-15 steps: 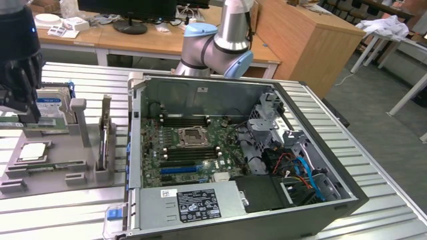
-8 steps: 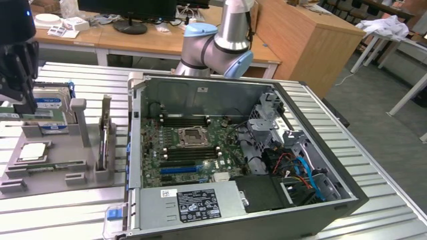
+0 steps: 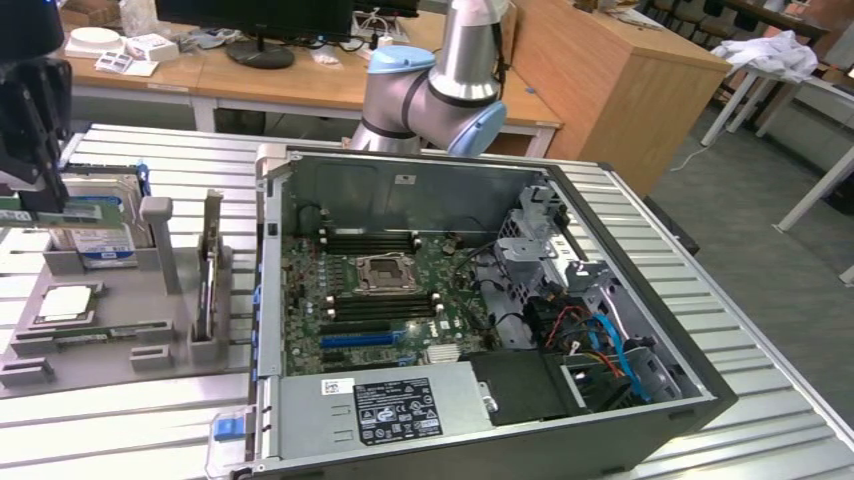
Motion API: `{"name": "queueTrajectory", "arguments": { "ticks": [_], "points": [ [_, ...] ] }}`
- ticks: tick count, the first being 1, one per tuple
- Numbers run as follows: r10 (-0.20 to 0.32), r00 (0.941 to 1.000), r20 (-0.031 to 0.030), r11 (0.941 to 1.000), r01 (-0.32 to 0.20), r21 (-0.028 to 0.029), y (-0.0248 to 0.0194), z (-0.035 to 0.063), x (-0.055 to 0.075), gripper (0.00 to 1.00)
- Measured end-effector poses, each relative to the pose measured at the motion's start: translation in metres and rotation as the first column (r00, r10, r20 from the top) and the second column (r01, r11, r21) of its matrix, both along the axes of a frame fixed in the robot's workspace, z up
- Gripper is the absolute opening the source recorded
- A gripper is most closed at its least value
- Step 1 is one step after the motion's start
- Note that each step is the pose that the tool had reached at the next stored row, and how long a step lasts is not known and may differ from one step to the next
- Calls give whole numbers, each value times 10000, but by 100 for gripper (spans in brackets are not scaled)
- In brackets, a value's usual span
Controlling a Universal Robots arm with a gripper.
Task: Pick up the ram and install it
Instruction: 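Pick up the ram and move it above insertion slot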
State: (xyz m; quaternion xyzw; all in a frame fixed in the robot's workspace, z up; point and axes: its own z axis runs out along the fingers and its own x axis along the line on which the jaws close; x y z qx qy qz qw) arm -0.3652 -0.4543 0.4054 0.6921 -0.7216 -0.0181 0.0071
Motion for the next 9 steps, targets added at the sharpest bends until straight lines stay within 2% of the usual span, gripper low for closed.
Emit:
{"name": "queueTrajectory", "arguments": {
  "ticks": [4, 5, 9],
  "points": [
    [-4, 10000, -3, 10000, 4, -2, 0, 33, 10, 12],
    [-5, 10000, -1, 10000, 5, 0, 0, 31, 146, 12],
    [-5, 10000, 0, 10000, 5, 0, 0, 31, 232, 12]
  ]
}}
